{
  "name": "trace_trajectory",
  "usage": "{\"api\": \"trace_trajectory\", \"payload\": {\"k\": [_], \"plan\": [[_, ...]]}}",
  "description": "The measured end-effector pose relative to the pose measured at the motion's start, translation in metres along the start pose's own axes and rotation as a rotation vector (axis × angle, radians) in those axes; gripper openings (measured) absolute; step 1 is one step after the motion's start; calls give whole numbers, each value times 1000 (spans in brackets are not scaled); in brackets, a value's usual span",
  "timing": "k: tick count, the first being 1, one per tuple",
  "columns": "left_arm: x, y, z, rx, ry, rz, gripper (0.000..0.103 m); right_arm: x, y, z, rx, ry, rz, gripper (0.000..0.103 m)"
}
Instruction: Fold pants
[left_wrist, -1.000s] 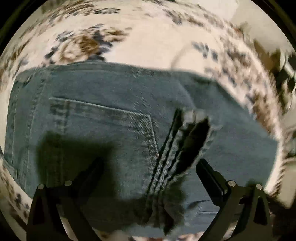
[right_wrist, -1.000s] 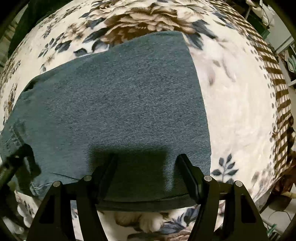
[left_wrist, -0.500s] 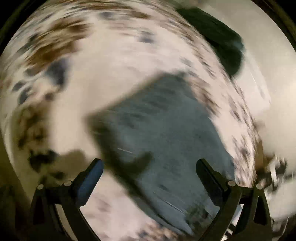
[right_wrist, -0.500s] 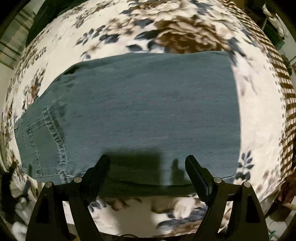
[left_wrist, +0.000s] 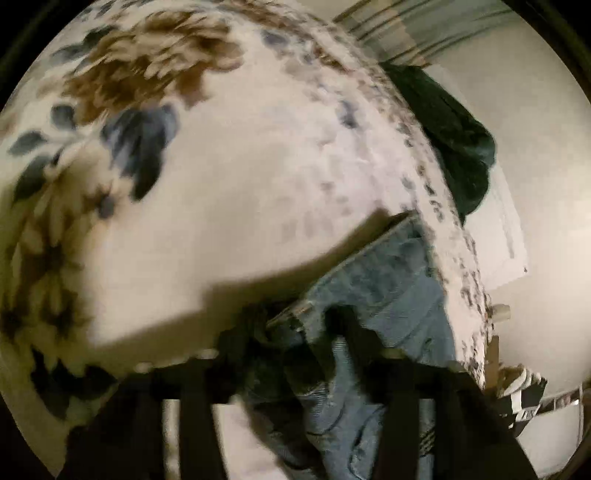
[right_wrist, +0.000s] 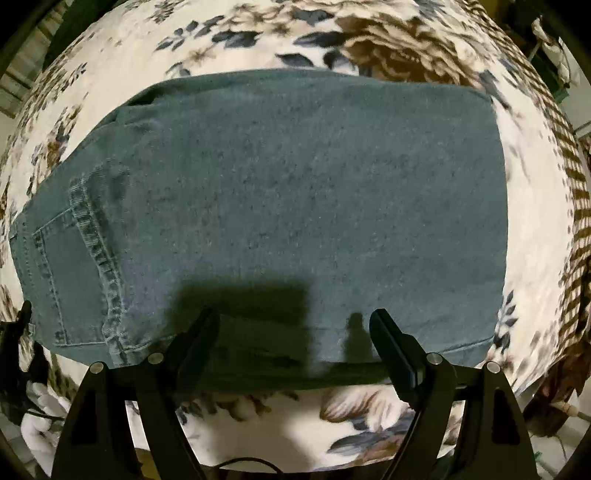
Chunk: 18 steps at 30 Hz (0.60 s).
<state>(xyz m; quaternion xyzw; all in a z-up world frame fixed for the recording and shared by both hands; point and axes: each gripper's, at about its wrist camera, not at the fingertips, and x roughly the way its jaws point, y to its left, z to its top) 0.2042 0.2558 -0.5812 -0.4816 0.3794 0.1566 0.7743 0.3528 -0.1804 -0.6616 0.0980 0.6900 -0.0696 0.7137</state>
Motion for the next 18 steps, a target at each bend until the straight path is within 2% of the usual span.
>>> {"api": "trace_trajectory", "payload": {"k": [4,7,9,11,14,15,18], "plan": [[-2,11,-5,-86,24,-72,59,0,-5,-2,33,10,22,85],[-1,14,-10,-111,16,-107,65,0,-9,-3,31,11,19,85],[2,10,-10,-95,7,-95,64,3,-7,-4,35,17,22,85],[7,-4,-7,-34,-5,-98,63,1,-12,-3,34,20,24,85],[9,-20,-8,45,-28,-101,34,4,-14,-5,38,17,35,85],[6,-24,-8,68,-42,-106,30,5,-12,-3,40,14,39,85],[-20,-47,-12,153,-96,-131,26,8,-21,-6,53,3,59,85]]}}
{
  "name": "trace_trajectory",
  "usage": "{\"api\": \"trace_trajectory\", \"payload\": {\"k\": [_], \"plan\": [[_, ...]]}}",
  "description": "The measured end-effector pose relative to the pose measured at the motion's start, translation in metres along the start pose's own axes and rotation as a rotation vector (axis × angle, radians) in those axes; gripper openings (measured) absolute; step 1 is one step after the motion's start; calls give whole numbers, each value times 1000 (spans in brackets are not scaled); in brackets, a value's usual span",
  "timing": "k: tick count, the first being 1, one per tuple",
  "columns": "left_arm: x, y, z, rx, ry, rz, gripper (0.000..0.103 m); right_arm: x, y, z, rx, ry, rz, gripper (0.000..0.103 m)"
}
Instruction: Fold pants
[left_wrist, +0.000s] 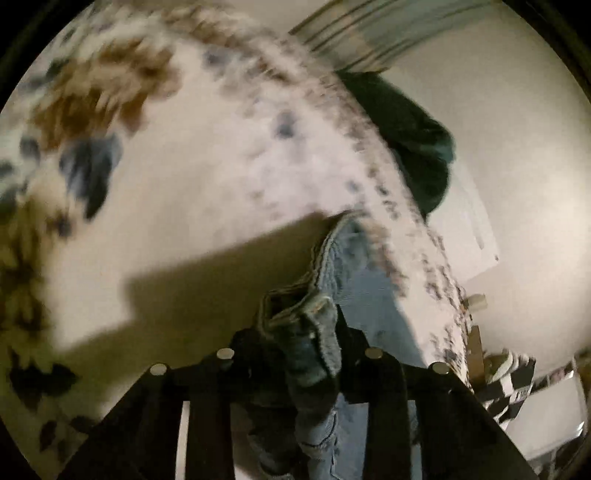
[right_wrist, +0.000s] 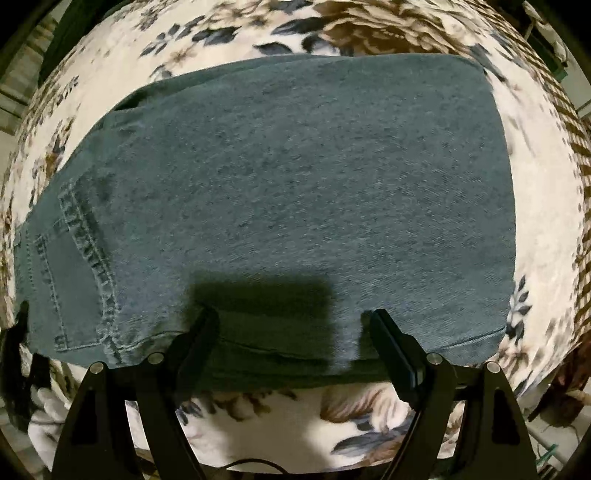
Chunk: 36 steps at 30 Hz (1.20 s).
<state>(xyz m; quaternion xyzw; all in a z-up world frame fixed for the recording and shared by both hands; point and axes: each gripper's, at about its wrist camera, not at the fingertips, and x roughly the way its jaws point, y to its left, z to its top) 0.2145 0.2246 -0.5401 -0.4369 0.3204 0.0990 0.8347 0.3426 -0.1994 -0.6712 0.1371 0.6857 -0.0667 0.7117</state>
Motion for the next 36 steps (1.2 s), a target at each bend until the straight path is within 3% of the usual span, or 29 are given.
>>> {"api": "trace_trajectory", "payload": {"k": [5,10,12,14,15,19,23,24,28,29,30,32,34,36], "plan": [[-50,-88,-6,202,-73,-95,26,-10,-33,-7,34,-17,38,85],[-75,-176,-34,348,-44,-234,26,-37,-80,-12,64,-45,69,85],[-77,-214,-64,402,-3,-303,25,-53,-106,-15,89,-71,75,85],[-66,-241,-95,388,77,-379,25,-65,-132,-17,117,-90,77,85],[-61,-252,-109,347,88,-459,25,-71,-147,-15,129,-97,74,85],[-26,-306,-196,452,232,-517,25,-87,-212,-18,201,-118,36,85],[13,-334,-271,575,397,-499,24,-90,-273,-26,281,-117,6,85],[20,-337,-286,606,448,-482,18,-92,-289,-28,299,-116,1,85],[25,-338,-294,672,529,-388,23,-102,-317,-25,317,-152,101,85],[25,-336,-290,675,545,-359,34,-104,-319,-22,307,-163,143,85],[23,-333,-285,677,547,-315,61,-104,-319,-20,298,-167,177,85],[18,-325,-264,676,520,-233,96,-106,-312,-12,258,-177,281,85],[15,-313,-248,675,482,-174,97,-101,-291,2,193,-165,358,85],[19,-296,-233,682,452,-93,97,-91,-270,15,142,-146,382,85]]}}
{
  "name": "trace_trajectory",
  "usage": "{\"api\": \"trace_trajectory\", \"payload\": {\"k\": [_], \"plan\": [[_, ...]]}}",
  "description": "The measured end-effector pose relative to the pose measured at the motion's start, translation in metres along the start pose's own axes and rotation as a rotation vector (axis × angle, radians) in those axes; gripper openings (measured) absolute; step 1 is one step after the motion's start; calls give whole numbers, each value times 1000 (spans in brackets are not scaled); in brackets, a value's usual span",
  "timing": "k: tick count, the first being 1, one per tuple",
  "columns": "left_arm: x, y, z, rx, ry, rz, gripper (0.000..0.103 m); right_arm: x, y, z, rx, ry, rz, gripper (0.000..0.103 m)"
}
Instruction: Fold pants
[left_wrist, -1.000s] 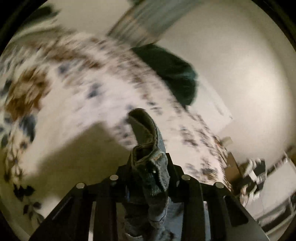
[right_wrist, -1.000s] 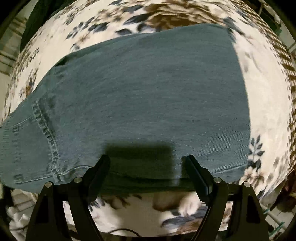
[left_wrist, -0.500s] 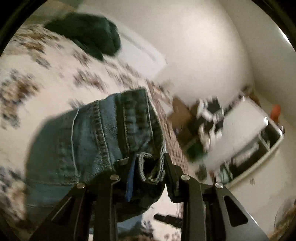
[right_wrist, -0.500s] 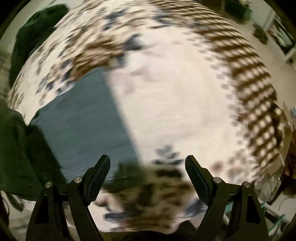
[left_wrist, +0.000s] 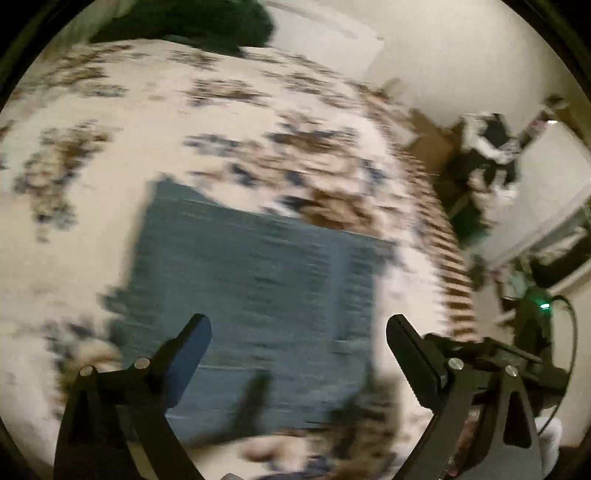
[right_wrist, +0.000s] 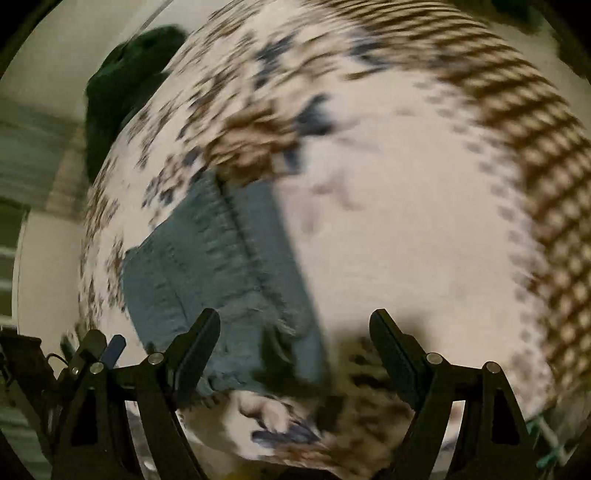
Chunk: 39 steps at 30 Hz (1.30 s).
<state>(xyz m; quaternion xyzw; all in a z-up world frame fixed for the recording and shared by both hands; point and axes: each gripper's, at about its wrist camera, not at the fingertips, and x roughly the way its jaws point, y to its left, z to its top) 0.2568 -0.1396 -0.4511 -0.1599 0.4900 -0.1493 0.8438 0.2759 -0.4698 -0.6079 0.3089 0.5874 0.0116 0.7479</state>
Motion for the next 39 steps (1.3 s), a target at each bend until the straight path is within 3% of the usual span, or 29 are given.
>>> {"api": "trace_trajectory", "payload": {"k": [3,6,8,10,11,13,14,18,23,28,32,36,39], "plan": [[0,37,5,-23,19,126,97,30,20,11,-34,31,6,85],[4,63,5,-40,29,182,97,56,37,20,-105,41,-21,85],[3,72,5,-44,30,207,97,80,49,22,-137,74,-46,79],[0,79,6,-52,23,234,97,83,60,19,-183,37,-100,54],[1,81,8,-55,19,238,97,81,64,15,-210,15,-119,49],[4,83,12,-63,14,253,97,72,72,4,-257,-18,-148,19],[7,83,16,-67,13,252,97,67,77,-2,-281,-29,-158,11],[10,83,23,-76,21,239,97,48,88,-16,-325,-79,-206,9],[14,75,35,-67,30,186,97,-11,48,-19,-173,-167,-238,9],[50,59,52,-69,92,92,97,-23,-26,-22,4,-119,-266,9],[96,49,68,-53,157,55,97,-5,-48,-17,31,-75,-218,10],[134,59,84,-37,210,111,99,14,-71,1,157,-15,-123,20],[146,74,91,-69,242,81,99,25,-85,6,147,-7,-158,47]]}}
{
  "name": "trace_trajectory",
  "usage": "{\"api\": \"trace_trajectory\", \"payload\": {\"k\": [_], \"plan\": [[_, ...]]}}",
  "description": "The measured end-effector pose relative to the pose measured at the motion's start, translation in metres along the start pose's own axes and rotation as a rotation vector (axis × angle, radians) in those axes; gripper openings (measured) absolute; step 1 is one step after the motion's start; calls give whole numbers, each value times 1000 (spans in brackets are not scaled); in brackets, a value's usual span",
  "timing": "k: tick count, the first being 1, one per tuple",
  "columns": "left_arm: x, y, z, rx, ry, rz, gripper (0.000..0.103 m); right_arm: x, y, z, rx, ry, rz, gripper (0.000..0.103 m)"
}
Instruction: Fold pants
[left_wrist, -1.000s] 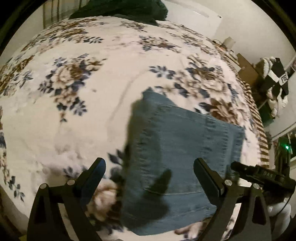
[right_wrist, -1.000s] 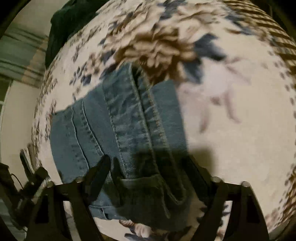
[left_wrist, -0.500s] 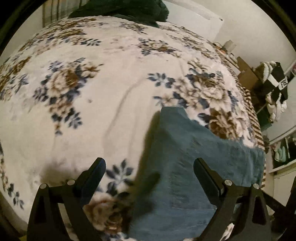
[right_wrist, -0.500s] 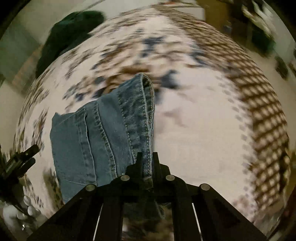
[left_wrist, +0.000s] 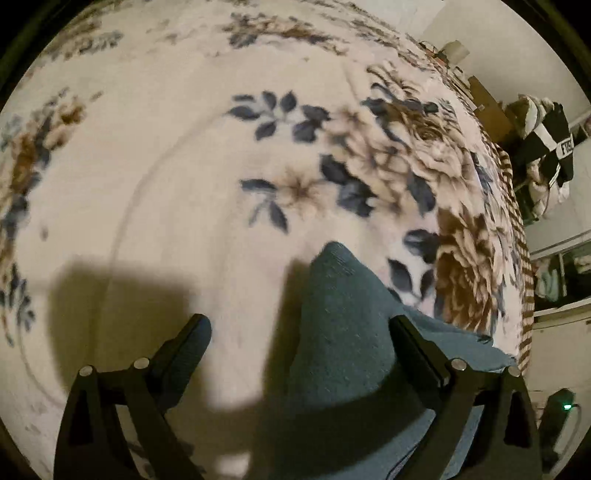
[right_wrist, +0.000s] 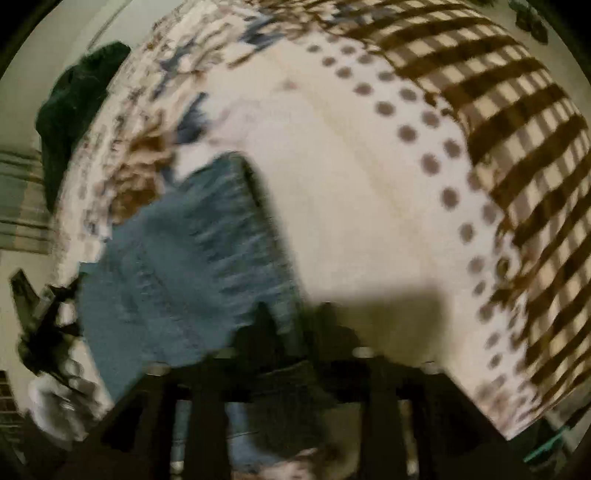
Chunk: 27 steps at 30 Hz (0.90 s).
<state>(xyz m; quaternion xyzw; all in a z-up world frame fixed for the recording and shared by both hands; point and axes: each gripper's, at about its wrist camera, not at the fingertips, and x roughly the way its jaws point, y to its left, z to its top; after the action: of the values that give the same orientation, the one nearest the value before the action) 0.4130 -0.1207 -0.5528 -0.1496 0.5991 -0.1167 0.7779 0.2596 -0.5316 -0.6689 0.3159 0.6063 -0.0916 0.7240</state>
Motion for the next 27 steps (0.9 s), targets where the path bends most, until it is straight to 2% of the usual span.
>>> {"api": "trace_trajectory", "payload": {"k": [2,4,5,7,8,11,14,16,18,19,24,25,27], "plan": [[-9,0,-1,0,1,-14,99,1,-4,0,3,10,20,51],[-25,0,-8,-3,-12,-34,99,-4,-8,-4,18,16,39,60],[-34,0,-12,-4,-27,-47,99,-10,-14,-9,45,25,72,62],[-57,3,-29,-16,-60,-106,99,-21,-25,-20,107,37,146,76],[-62,4,-37,-19,-62,-133,99,-26,-31,-31,145,43,190,79],[-68,9,-74,-30,-32,-176,103,-25,-37,-66,220,96,304,80],[-55,13,-96,-45,11,-180,103,-2,-33,-91,237,160,365,80],[-40,15,-108,-74,44,-204,103,24,-30,-99,285,176,436,80],[-27,13,-112,-75,60,-208,103,47,-26,-101,332,156,510,80],[-23,11,-113,-68,65,-208,103,53,-24,-100,343,115,550,80],[-9,3,-117,-30,91,-203,103,50,-12,-90,419,-10,695,81],[-6,2,-116,-26,94,-207,103,49,-10,-88,412,-18,699,80],[-3,2,-115,-28,99,-210,103,56,-3,-85,355,9,610,80]]}}
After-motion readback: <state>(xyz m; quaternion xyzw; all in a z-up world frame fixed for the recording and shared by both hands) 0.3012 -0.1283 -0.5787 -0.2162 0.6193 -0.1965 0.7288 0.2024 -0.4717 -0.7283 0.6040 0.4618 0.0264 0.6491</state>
